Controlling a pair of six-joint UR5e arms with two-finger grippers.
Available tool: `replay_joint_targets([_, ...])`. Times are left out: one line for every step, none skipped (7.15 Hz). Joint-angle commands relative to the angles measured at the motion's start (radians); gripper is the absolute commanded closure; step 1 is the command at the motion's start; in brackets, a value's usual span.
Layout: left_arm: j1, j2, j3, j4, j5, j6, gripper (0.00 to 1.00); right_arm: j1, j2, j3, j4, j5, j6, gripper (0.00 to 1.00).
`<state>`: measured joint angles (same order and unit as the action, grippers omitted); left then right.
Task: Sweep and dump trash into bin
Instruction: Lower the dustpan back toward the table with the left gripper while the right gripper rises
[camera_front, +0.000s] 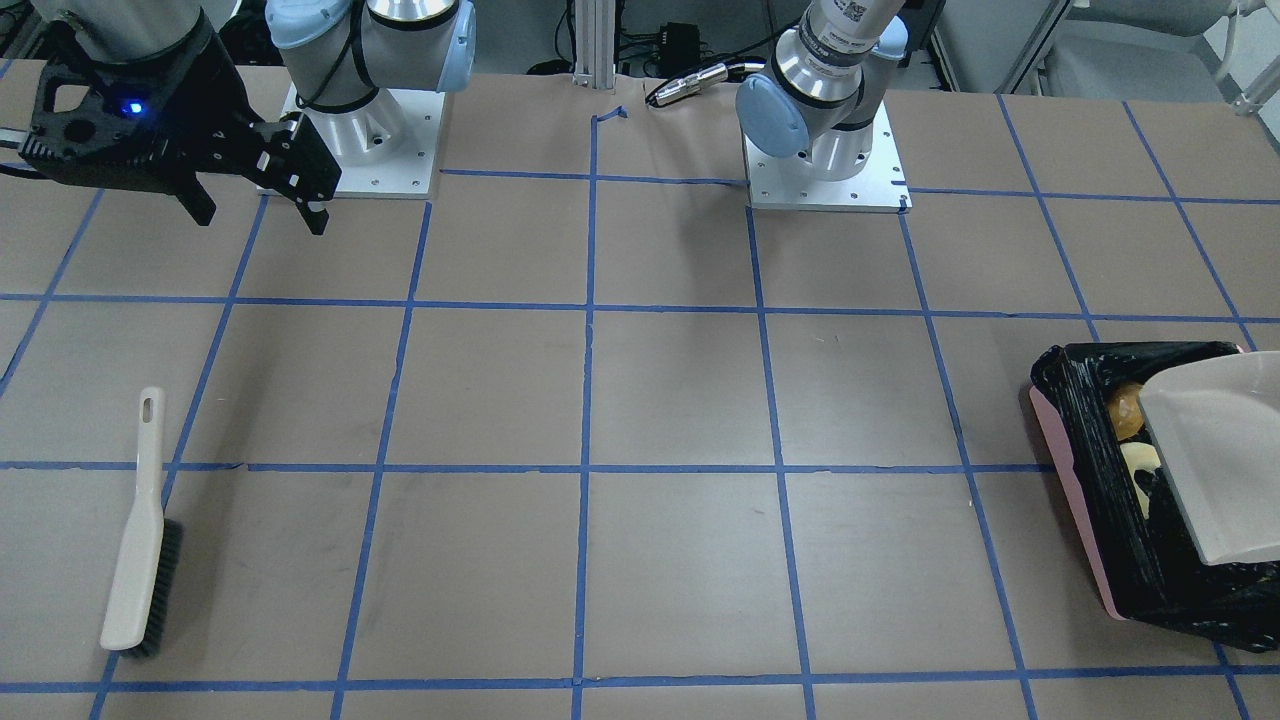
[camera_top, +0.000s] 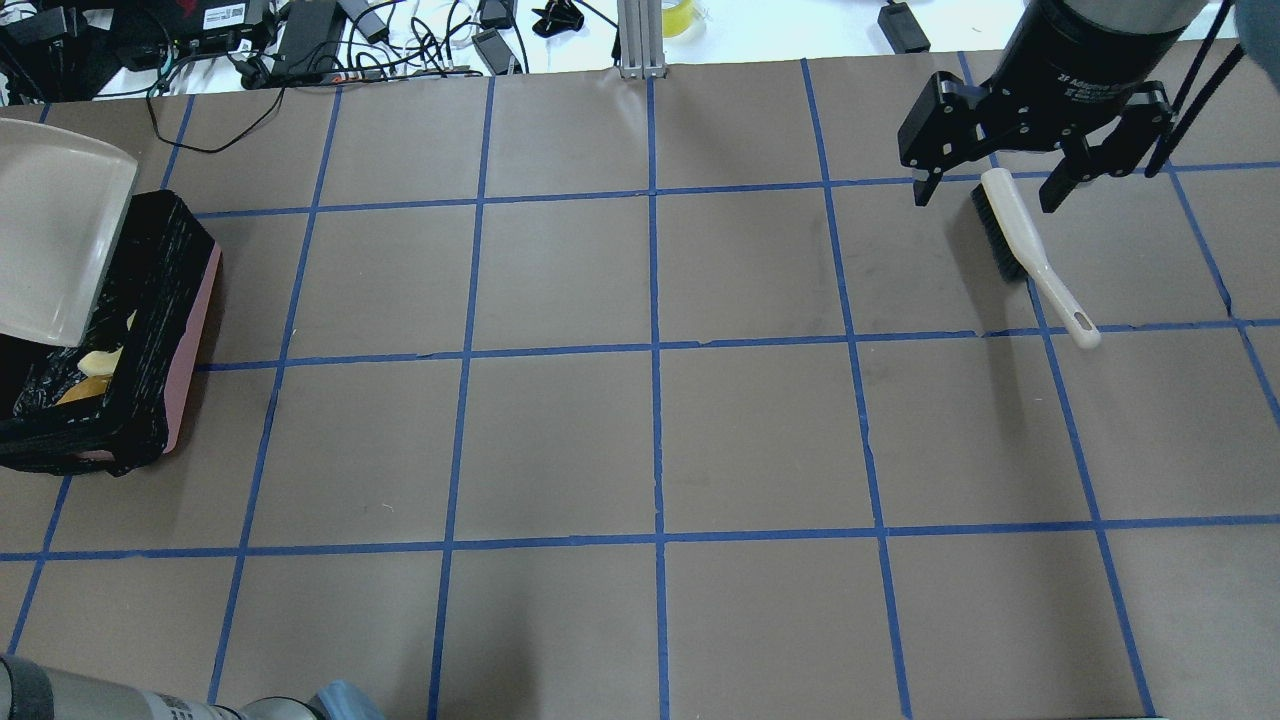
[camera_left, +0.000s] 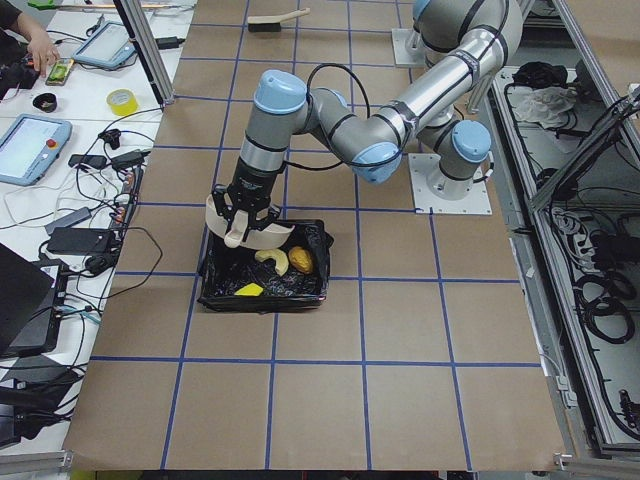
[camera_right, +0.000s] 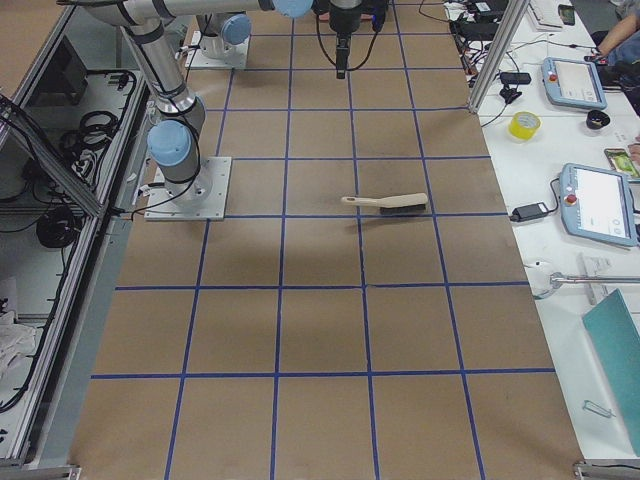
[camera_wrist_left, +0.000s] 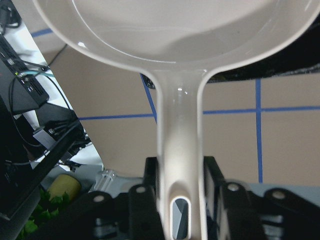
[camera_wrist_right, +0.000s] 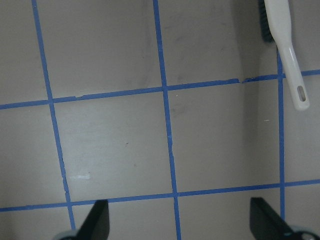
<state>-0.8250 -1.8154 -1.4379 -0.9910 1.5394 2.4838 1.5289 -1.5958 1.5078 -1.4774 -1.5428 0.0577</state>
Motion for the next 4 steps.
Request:
replay_joint_targets([-0.015, -0.011, 0.007, -0.115, -0.131, -0.093, 1.0, 0.001, 0.0, 0.011, -0.001, 0.001, -0.004, 0.0])
replay_joint_targets([-0.061, -0.018, 0.007, -0.138, -0.149, -0.15, 1.0, 0.001, 0.002, 0.011, -0.006, 0.006, -0.004, 0.0])
replay_joint_targets([-0.118, -0.021, -0.001, -0.141, -0.15, -0.224, 1.0, 0.001, 0.002, 0.011, -0.015, 0.003, -0.006, 0.0])
replay_joint_targets([-0.158, -0.03, -0.006, -0.141, -0.15, -0.288, 1.0, 0.001, 0.002, 0.011, -0.015, 0.001, -0.006, 0.0])
